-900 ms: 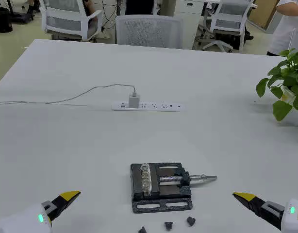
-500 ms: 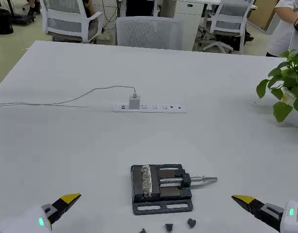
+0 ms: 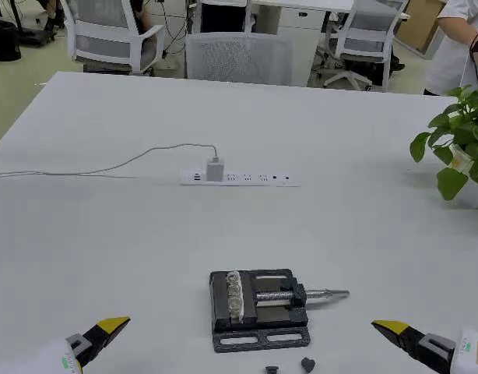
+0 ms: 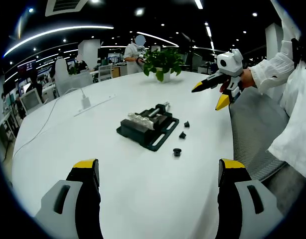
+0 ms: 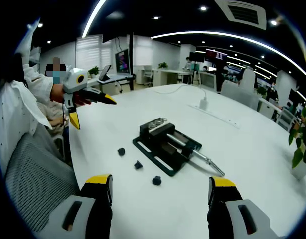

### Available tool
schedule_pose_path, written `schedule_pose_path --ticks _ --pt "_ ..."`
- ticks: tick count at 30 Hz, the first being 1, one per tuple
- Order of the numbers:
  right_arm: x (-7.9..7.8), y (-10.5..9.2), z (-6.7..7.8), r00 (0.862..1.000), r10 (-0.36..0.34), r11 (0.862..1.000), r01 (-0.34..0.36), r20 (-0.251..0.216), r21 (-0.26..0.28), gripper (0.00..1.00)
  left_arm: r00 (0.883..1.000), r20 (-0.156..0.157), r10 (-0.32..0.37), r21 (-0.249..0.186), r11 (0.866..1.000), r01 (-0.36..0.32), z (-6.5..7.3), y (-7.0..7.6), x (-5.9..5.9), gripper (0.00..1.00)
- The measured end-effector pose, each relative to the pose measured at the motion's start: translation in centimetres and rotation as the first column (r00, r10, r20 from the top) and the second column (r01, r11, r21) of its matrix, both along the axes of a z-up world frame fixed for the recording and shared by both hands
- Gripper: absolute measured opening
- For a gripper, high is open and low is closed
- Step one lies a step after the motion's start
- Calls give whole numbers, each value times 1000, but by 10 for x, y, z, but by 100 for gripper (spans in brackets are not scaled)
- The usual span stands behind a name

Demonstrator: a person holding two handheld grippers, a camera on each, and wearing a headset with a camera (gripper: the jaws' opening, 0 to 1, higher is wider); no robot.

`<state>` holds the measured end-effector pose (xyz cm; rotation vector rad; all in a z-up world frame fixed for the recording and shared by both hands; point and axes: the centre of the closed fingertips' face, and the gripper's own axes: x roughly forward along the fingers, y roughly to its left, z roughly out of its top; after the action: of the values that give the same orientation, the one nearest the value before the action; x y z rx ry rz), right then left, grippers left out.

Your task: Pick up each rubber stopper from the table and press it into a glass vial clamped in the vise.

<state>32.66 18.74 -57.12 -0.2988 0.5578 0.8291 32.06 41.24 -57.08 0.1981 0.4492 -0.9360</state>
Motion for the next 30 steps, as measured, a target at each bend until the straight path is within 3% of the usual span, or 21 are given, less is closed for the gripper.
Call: schedule_pose_path --ticks 6,16,30 --pt "1 0 -1 1000 -5 1000 5 0 -1 75 1000 -1 -1 1 1000 1 -1 1 0 99" --pt "3 3 -6 1000 -19 1000 19 0 -17 63 1000 -4 -2 -7 1000 2 0 -2 1 99" --pt "4 6 -21 997 -59 998 59 -45 -10 44 1000 -11 -8 -13 1000 8 -2 -6 1 98"
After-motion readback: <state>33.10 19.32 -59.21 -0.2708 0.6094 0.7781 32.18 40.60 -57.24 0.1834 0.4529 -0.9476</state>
